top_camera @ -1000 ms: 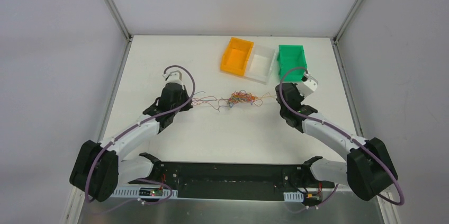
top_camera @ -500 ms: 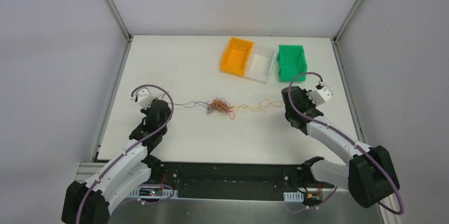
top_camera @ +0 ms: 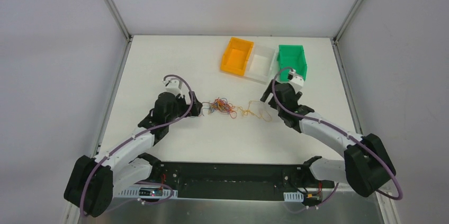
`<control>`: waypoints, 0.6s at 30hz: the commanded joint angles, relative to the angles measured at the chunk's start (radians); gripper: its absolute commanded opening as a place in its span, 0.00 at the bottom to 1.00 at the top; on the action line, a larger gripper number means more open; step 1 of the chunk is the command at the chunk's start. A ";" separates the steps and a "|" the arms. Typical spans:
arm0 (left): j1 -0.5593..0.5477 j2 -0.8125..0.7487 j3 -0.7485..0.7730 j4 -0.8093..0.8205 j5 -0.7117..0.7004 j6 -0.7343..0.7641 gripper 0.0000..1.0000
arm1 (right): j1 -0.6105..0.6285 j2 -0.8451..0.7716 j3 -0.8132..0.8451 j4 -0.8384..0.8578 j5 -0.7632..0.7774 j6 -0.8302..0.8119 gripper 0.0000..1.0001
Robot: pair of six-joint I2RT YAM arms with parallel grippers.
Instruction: Untangle the cables
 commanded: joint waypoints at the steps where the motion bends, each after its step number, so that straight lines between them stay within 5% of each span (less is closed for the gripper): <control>1: -0.051 0.134 0.103 0.089 0.178 0.080 0.99 | 0.083 0.131 0.127 -0.025 -0.043 -0.074 0.93; 10: -0.125 0.485 0.307 0.031 0.298 0.076 0.99 | 0.134 0.311 0.261 -0.197 -0.048 -0.042 0.99; 18: -0.124 0.593 0.394 -0.055 0.333 0.083 0.92 | 0.134 0.356 0.275 -0.241 -0.160 -0.068 0.99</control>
